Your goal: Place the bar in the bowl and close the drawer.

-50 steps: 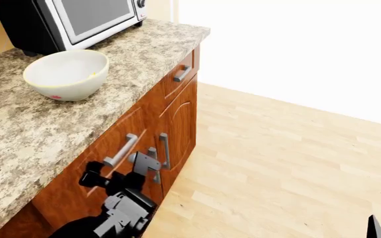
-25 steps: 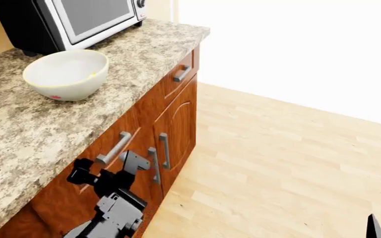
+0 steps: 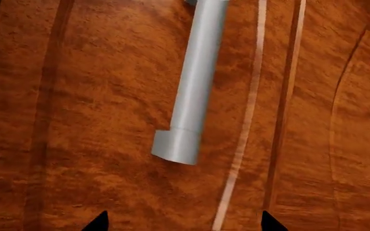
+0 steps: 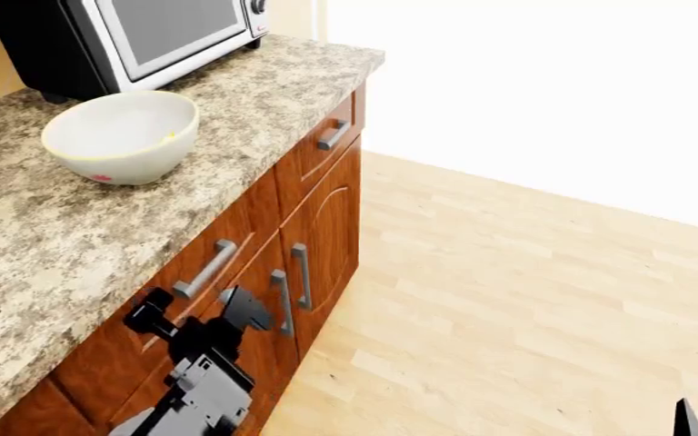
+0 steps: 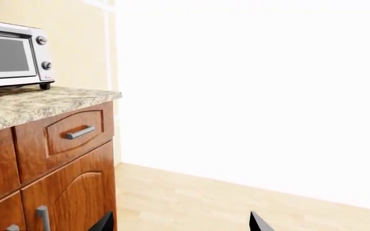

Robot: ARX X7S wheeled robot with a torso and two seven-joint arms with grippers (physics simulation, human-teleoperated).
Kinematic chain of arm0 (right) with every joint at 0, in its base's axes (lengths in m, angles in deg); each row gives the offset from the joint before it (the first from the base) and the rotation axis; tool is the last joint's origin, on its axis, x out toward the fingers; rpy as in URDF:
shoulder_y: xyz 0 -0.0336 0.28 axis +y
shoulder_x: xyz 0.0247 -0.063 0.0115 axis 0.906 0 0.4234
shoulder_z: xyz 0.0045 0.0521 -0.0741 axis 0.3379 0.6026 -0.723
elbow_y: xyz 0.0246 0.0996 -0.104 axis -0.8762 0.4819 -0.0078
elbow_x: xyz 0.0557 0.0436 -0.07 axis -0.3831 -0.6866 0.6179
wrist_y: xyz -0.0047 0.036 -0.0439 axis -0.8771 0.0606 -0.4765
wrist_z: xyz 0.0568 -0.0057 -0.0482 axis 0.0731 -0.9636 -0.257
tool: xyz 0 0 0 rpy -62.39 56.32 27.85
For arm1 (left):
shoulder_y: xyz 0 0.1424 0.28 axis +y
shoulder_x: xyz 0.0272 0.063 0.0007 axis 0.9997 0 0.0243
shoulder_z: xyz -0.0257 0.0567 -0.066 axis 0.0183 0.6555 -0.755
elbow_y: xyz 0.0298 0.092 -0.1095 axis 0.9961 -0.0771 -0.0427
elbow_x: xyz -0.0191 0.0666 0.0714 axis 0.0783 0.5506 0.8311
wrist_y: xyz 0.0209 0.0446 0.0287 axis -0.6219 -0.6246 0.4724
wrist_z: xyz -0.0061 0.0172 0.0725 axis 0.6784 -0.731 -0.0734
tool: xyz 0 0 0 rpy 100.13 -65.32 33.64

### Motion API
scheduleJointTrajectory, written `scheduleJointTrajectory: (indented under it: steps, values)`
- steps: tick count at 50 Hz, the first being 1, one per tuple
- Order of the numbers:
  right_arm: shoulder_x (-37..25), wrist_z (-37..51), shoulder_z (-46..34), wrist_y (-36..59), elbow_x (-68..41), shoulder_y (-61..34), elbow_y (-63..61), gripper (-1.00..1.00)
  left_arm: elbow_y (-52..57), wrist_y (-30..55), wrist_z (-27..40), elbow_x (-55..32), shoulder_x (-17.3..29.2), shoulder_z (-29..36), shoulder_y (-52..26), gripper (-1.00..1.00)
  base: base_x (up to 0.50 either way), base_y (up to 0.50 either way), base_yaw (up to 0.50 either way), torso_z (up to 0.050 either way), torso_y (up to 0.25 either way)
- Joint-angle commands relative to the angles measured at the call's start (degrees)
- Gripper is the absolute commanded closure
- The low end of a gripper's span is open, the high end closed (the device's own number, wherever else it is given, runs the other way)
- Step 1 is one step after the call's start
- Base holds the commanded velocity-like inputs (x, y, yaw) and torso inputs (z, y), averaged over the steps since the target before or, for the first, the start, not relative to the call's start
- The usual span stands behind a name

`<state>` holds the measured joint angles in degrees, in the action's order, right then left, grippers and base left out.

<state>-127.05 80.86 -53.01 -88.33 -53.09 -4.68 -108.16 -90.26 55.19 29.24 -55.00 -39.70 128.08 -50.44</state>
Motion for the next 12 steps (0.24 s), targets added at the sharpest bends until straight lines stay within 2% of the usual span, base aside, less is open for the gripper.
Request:
scheduleJointTrajectory:
  steps: [1, 5, 12]
  values:
    - [-0.01, -0.18, 0.02, -0.01, 0.24, -0.04, 0.39, -1.00, -0.10, -2.20, -13.27, -0.46, 1.46, -3.44, -0.53, -1.00, 0.00, 0.00, 0.00, 0.000, 0.000]
    - [-0.01, -0.08, 0.01, -0.01, 0.53, -0.02, 0.57, -1.00, -0.10, -2.76, -15.56, -0.17, 1.86, -5.40, -0.64, -1.00, 0.00, 0.00, 0.00, 0.000, 0.000]
    - [-0.01, -0.07, 0.03, -0.01, 0.52, -0.03, 0.58, -1.00, -0.10, -1.70, -15.57, 0.62, 2.84, -7.37, -1.25, -1.00, 0.00, 0.00, 0.00, 0.000, 0.000]
